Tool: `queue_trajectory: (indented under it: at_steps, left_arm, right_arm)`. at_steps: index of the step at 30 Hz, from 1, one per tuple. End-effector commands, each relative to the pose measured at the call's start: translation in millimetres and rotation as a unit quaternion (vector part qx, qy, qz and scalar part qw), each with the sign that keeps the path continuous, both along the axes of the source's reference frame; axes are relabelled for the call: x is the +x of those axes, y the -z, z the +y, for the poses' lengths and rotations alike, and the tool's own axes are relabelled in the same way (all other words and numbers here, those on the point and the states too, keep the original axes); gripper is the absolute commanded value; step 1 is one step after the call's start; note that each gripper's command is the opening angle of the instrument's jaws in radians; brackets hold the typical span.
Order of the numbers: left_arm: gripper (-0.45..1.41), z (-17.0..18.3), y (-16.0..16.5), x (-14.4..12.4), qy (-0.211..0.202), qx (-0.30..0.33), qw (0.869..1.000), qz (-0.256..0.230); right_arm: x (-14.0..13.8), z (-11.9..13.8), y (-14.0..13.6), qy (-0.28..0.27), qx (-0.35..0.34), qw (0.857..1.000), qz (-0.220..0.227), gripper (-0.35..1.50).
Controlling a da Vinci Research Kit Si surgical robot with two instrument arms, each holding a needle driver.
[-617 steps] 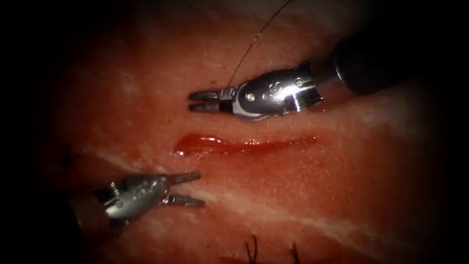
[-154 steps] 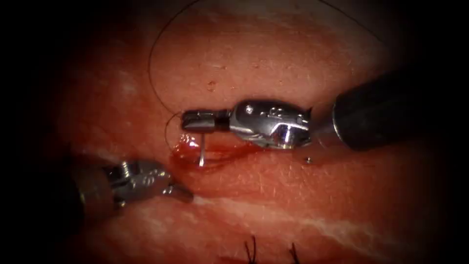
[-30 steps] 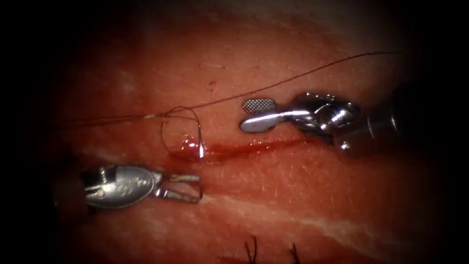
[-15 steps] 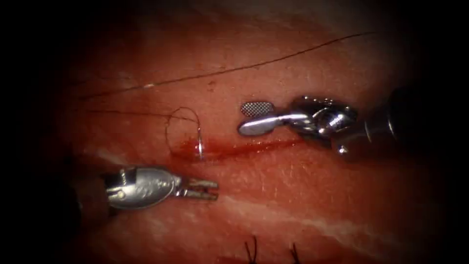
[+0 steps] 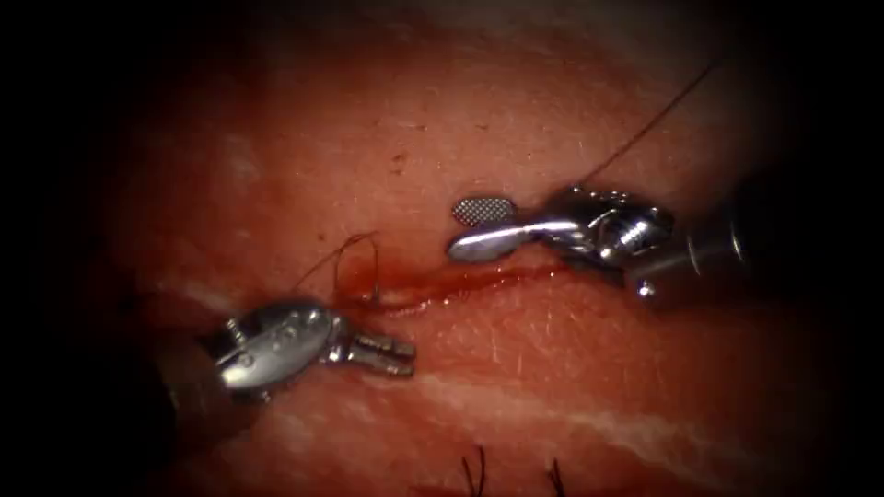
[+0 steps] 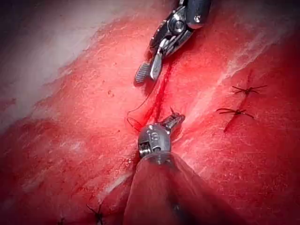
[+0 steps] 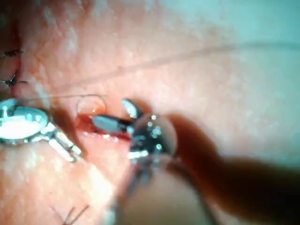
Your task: Wound Closure
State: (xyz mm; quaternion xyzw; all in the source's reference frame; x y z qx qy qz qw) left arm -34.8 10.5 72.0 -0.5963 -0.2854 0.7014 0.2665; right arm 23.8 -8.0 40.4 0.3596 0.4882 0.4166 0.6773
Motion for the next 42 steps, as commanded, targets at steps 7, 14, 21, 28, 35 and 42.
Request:
queue_trajectory:
  at_steps: [7, 14, 21, 28, 35, 42]
  left_arm:
    - [-0.45, -0.3, 5.5, 0.4, 0.015, 0.105, 0.992, -0.071]
    - [-0.45, 0.1, 10.4, 2.9, 0.014, 0.13, 0.984, -0.119]
    - [-0.45, -1.4, 14.7, 5.1, -0.007, 0.082, 0.991, -0.106]
    - [-0.45, -1.3, 17.8, 5.5, -0.012, 0.049, 0.994, -0.098]
    - [-0.45, -0.7, 18.1, 5.4, -0.01, 0.036, 0.996, -0.086]
    - [-0.45, -0.4, 18.7, 5.4, -0.007, 0.035, 0.996, -0.084]
  right_arm:
    - [0.2, -1.2, -0.3, 0.002, 0.0, 1.0, 0.001, 0.69]
    - [-0.2, -4.5, 2.7, 0.044, -0.037, 0.998, 0.039, 0.86]
    - [1.9, -7.1, 3.1, 0.12, -0.211, 0.968, 0.063, 0.59]
    - [4.8, -9.2, -1.0, 0.146, -0.266, 0.951, 0.068, 0.61]
    - [6.4, -10.7, -2.3, 0.154, -0.273, 0.946, 0.08, 0.54]
    - [7.5, -11.3, -3.6, 0.155, -0.278, 0.945, 0.078, 0.51]
